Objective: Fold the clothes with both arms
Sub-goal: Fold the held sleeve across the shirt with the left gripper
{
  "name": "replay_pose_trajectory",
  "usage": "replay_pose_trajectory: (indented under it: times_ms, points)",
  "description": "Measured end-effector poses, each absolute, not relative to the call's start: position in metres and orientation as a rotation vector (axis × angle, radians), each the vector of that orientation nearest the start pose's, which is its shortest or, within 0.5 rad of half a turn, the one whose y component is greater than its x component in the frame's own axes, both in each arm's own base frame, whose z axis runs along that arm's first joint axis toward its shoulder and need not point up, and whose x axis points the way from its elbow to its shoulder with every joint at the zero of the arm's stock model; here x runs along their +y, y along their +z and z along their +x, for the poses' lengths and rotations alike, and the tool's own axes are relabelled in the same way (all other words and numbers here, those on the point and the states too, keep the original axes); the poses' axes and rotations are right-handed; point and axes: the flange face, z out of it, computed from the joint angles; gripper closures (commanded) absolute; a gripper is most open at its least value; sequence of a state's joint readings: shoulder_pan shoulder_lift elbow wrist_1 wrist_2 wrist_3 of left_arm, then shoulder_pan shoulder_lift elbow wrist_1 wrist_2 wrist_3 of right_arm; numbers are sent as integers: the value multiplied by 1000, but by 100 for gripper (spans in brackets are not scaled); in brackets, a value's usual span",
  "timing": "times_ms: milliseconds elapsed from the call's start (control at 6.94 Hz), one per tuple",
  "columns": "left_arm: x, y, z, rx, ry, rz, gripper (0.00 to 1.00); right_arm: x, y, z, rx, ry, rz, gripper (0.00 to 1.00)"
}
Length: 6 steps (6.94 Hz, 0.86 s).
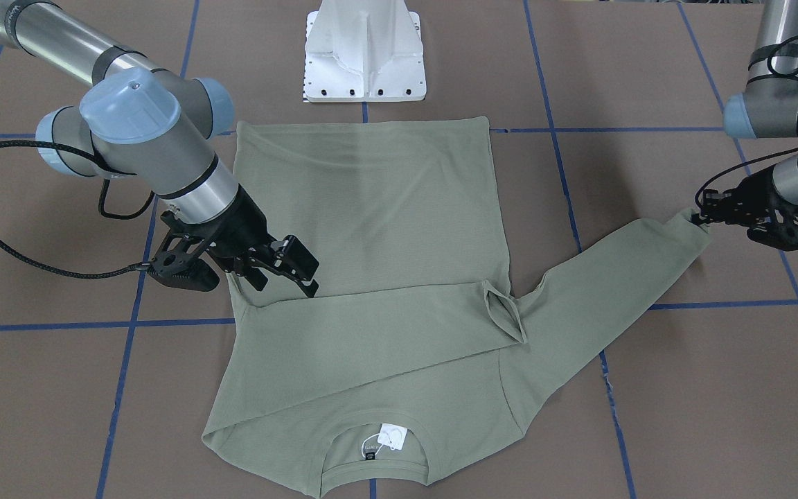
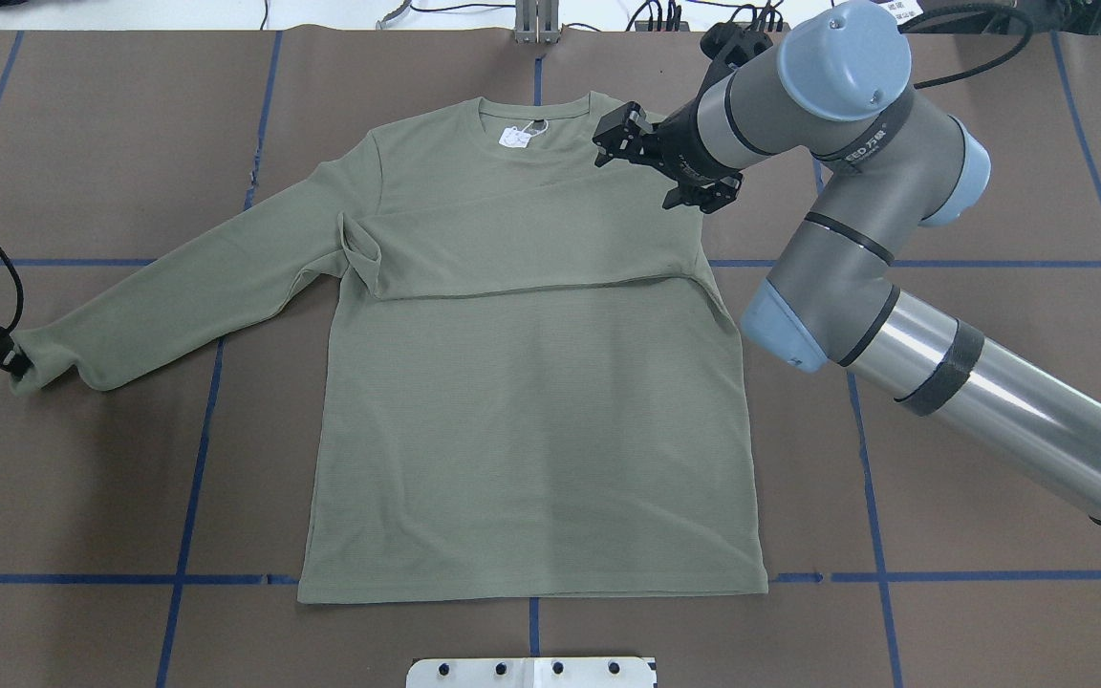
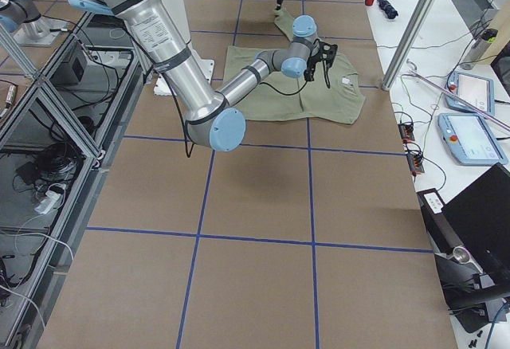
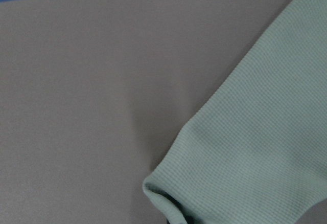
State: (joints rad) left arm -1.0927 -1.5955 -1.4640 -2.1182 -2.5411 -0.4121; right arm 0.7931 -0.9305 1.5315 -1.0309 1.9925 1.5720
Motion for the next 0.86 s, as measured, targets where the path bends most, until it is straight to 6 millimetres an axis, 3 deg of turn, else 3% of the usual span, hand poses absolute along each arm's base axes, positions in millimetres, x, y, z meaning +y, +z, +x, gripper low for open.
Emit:
replay_pose_trajectory:
  times_ms: [144, 288, 432, 576, 864]
  points:
    - [-480, 590, 194, 1102, 288, -17, 100, -559, 233, -421, -1191, 456, 86, 0]
    - [-483, 541, 197, 1146, 253, -5, 100, -554, 238, -416, -1192, 453, 83, 0]
    - [-495, 478, 215, 1190, 197, -8, 100, -553, 243, -410, -1190, 457, 82, 0]
    - [-507, 410, 254, 1235, 151, -44, 100, -554, 251, -401, -1184, 466, 85, 0]
    - [-528, 281, 349, 1291, 37, -120, 100, -557, 285, -369, -1146, 456, 114, 0]
